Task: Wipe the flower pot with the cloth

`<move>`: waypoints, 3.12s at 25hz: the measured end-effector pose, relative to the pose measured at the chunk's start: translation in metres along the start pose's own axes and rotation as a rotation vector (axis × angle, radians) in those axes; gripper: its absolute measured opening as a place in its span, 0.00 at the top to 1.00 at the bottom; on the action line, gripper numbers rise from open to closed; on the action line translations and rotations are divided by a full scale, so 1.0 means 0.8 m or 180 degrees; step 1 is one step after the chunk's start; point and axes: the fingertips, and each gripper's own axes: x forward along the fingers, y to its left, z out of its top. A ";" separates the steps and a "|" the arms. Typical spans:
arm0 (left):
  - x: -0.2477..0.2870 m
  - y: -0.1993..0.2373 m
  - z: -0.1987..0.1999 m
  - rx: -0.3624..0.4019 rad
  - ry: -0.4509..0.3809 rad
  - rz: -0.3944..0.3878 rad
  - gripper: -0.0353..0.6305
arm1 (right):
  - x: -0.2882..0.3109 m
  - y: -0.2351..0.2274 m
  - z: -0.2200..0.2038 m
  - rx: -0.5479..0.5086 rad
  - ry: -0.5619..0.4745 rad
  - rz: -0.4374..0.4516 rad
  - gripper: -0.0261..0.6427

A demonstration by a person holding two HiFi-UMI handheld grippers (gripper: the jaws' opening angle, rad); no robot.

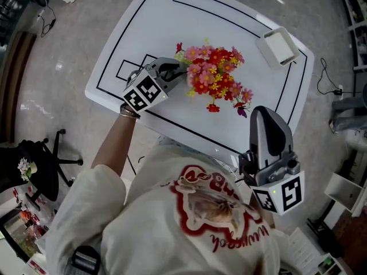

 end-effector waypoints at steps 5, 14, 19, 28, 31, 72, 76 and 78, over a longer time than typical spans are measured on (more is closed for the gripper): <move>0.000 -0.004 -0.003 0.0053 -0.0030 0.0042 0.87 | -0.004 0.007 -0.006 0.0012 0.0011 0.0035 0.96; -0.004 -0.009 0.000 0.0082 -0.0035 0.0155 0.87 | -0.013 0.007 -0.009 0.0024 0.0022 0.0024 0.96; -0.007 -0.013 0.002 0.0082 -0.0055 0.0193 0.87 | -0.016 0.006 -0.007 0.0007 0.0016 0.0030 0.96; -0.014 -0.026 -0.001 -0.0008 -0.0081 0.0264 0.87 | -0.019 0.018 -0.011 0.0012 0.0033 0.0112 0.96; -0.016 -0.032 -0.002 -0.0008 -0.0071 0.0270 0.87 | -0.021 0.020 -0.012 0.0021 0.0032 0.0124 0.96; -0.010 -0.091 0.010 0.0064 -0.0016 0.0158 0.87 | -0.041 0.044 -0.022 0.0054 0.0017 0.0199 0.96; -0.009 -0.094 0.012 0.0062 -0.0025 0.0149 0.87 | -0.042 0.044 -0.021 0.0050 0.0013 0.0200 0.96; -0.008 -0.095 0.013 0.0064 -0.0027 0.0147 0.87 | -0.043 0.042 -0.021 0.0053 0.0012 0.0195 0.96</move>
